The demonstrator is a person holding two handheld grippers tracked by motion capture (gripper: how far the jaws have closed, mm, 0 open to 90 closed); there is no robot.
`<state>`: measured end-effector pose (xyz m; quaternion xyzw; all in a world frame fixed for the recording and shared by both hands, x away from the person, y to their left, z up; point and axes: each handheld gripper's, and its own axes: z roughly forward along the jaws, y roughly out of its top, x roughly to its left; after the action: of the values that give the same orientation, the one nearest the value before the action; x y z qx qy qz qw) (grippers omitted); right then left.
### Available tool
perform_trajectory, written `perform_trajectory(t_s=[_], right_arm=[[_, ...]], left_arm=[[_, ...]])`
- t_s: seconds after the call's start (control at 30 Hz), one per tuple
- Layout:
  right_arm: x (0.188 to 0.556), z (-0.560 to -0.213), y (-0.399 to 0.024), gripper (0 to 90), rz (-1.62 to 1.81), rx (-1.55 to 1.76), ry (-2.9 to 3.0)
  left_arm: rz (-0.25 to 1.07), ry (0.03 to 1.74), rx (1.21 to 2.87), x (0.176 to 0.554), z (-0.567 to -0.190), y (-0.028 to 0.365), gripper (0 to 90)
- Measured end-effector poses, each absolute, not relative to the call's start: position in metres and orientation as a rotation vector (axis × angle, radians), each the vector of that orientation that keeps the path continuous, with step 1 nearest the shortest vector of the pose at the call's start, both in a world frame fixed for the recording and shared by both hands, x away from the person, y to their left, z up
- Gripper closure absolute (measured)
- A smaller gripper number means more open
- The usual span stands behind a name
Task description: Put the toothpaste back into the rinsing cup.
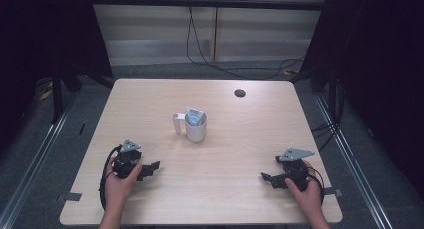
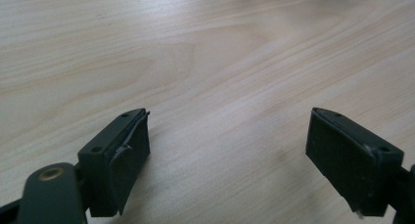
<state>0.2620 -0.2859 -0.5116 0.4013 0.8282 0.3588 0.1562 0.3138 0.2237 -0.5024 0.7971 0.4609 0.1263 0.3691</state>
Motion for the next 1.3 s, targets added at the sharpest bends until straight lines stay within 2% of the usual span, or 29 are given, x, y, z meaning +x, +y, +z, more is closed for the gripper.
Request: perform_trajectory(t_s=[1.3], right_arm=[[0.2620,-0.5116,-0.2859,12.2,1.028,1.150,2.371]], left_arm=[[0.441,1.106,2.090,0.3051,-0.5092,0.2206,15.0]])
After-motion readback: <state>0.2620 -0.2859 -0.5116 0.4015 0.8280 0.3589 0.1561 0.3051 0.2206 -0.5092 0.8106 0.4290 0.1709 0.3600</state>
